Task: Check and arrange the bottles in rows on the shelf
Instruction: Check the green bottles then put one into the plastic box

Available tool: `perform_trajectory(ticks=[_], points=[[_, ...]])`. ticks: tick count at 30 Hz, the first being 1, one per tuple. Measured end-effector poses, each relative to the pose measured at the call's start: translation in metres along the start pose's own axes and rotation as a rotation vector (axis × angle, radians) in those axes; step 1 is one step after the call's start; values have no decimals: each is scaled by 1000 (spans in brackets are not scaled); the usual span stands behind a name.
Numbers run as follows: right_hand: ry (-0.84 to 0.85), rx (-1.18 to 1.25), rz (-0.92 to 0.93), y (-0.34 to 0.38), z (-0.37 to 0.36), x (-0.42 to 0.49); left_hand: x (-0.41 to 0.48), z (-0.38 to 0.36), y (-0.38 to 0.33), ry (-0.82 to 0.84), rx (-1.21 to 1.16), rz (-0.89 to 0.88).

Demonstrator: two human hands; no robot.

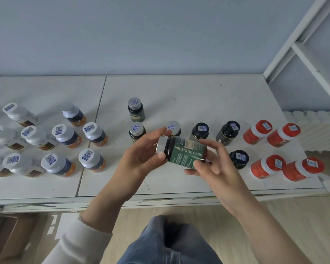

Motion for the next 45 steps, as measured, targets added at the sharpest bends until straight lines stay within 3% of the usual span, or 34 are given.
perform_trajectory(ticks=[8,13,15,17,19,21,27,37,40,43,45], points=[[-49,-290,242,16,-6,-1,6,2,17,-94,-163,163],[-32,-607,329,24,-8,3,14,4,26,-88,-221,285],[2,-894,329,27,-5,4,18,10,22,-96,-98,254],[26,-1353,311,30,-1,7,23,18,15,-115,201,179],[65,-1663,168,28,6,13,28,22,11,-117,618,83],[92,-1779,-17,26,15,20,33,11,16,-8,920,-29],[67,-1836,-53,32,15,27,38,-4,59,159,1247,27],[79,-1861,-63,28,9,35,37,-11,63,160,1412,36],[109,-1851,-13,25,2,36,27,3,46,32,1506,25],[143,-1815,71,24,-9,36,7,41,28,-210,1551,124],[146,-1748,123,26,-19,36,-4,62,32,-259,1546,229]])
Point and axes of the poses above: each hand's wrist, its own x-axis towards the middle knuckle, its own z-axis out of the back of the hand, y = z × x, the point moved 8 cm from there along x, towards the middle knuckle, and after that the axes turned 1 degree about y, right-handed, at the moved point
